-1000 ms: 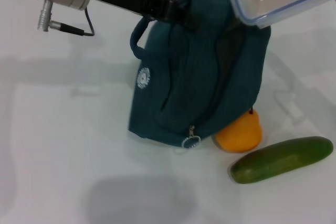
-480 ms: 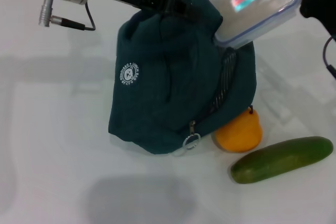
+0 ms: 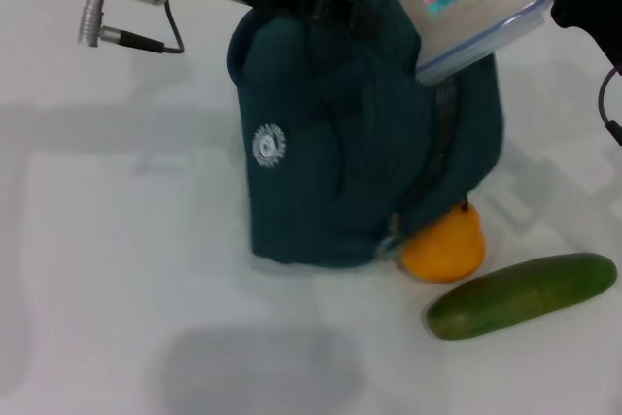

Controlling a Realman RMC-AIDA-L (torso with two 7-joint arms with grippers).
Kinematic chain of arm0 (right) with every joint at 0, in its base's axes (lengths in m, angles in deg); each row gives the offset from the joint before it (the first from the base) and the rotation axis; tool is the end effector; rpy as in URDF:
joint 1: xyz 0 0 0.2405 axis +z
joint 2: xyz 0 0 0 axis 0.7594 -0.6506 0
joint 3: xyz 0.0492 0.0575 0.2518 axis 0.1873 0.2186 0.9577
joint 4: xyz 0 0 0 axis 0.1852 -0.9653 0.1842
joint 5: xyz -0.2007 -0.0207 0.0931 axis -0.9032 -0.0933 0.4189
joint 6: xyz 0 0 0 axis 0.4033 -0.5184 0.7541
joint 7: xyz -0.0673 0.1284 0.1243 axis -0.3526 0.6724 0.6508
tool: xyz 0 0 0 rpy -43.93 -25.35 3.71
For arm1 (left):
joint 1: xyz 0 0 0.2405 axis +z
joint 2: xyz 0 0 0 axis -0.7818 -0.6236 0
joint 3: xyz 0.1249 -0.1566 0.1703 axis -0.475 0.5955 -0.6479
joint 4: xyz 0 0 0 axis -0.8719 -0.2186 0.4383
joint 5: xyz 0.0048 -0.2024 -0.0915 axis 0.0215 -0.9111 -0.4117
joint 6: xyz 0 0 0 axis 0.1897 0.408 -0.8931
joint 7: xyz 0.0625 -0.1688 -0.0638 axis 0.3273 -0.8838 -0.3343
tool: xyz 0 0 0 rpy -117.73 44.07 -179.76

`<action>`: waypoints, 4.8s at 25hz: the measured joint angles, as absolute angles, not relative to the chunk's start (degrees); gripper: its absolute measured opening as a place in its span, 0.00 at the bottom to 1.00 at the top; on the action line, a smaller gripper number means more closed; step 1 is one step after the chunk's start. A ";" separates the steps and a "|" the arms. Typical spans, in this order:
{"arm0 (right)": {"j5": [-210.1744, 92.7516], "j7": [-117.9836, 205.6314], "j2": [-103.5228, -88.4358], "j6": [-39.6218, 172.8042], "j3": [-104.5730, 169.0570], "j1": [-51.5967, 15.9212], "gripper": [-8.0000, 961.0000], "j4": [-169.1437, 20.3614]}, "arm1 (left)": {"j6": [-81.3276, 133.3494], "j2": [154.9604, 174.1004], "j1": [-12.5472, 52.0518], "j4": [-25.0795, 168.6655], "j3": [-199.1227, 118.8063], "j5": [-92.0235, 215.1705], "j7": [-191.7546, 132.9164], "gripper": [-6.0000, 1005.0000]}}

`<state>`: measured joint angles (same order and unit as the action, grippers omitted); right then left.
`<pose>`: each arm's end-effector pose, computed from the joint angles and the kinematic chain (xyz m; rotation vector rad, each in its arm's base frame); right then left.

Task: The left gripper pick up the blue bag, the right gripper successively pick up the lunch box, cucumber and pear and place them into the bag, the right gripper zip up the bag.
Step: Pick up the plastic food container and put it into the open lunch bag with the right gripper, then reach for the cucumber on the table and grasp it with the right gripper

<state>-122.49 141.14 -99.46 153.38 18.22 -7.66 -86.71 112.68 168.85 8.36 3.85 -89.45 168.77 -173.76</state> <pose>0.1781 0.3946 -0.0228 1.6729 -1.5865 -2.0564 -0.0983 0.4048 -0.0011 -2.7760 -1.1837 -0.4687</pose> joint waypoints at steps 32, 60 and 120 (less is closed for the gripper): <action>-127.31 140.02 -99.46 144.61 18.07 -7.06 0.11 -88.37 | 110.76 168.66 7.84 3.95 -89.67 166.92 -173.53 0.07; -129.70 137.87 -99.46 153.20 20.39 -10.77 0.39 -84.76 | 111.00 168.80 8.50 3.95 -89.85 166.85 -172.82 0.07; -173.57 149.44 -92.58 177.52 -10.87 -11.38 0.86 -6.07 | 98.89 168.98 12.18 15.19 -82.92 164.22 -162.56 0.07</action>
<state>-173.57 149.44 -92.58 177.52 -10.87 -11.38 -6.07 98.89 168.98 12.18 15.19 -82.92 164.22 -162.56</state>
